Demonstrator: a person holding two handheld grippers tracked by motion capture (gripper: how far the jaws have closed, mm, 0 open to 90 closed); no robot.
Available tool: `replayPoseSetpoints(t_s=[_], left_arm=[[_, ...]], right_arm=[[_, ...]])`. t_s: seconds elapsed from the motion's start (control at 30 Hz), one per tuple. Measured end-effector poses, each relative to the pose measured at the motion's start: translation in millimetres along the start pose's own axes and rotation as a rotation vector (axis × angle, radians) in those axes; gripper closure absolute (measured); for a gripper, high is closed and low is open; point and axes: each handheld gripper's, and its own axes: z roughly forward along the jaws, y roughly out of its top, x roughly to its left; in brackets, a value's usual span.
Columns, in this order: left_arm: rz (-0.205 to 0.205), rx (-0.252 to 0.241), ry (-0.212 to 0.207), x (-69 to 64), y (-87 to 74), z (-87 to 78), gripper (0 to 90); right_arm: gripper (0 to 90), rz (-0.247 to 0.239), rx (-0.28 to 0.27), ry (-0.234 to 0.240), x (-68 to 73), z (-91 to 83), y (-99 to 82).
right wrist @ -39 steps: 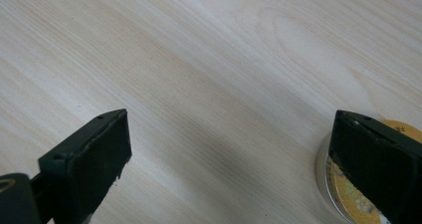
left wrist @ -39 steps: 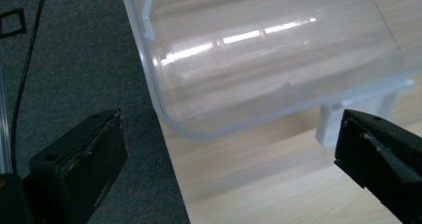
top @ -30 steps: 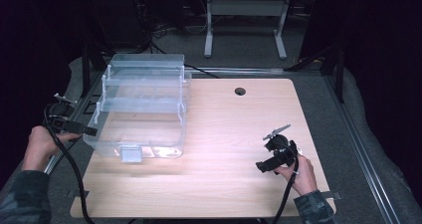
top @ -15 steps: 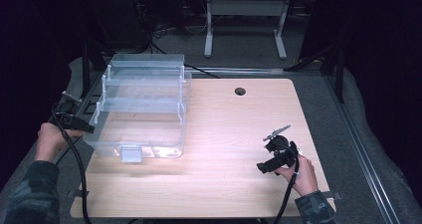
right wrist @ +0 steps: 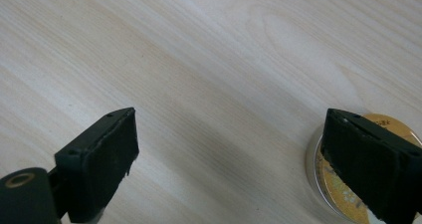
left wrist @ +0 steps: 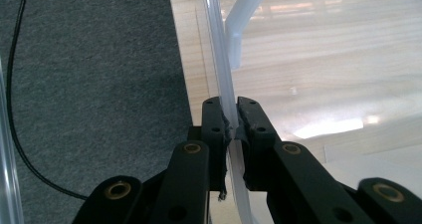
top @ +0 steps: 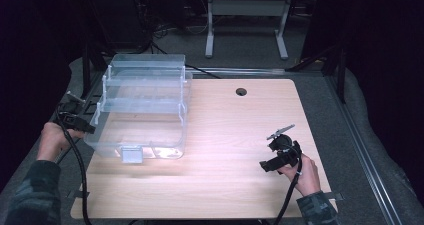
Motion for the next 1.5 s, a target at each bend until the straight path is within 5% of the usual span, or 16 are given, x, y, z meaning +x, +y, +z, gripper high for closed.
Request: replayPoseSetpoints(t_s=[0.6,1.17,1.2,1.5], left_arm=[[0.088,-0.007,-0.030,-16.7,-2.9,2.0,79.7],[0.168,0.005,-0.042,-62.8,7.8,11.1,77.6],[0.176,0.010,-0.038,-65.8,8.6,11.4,77.6],[0.211,0.017,-0.017,-93.7,14.0,16.3,77.3]], right_arm=[[7.2,0.022,0.011,-0.020,-6.0,-3.0,-3.9],[7.3,0.044,0.014,-0.036,-11.7,-5.0,-10.8],[7.2,0.049,0.000,0.013,-13.7,-4.5,-11.6],[7.1,0.062,0.001,-0.024,-15.3,-6.0,-15.5]])
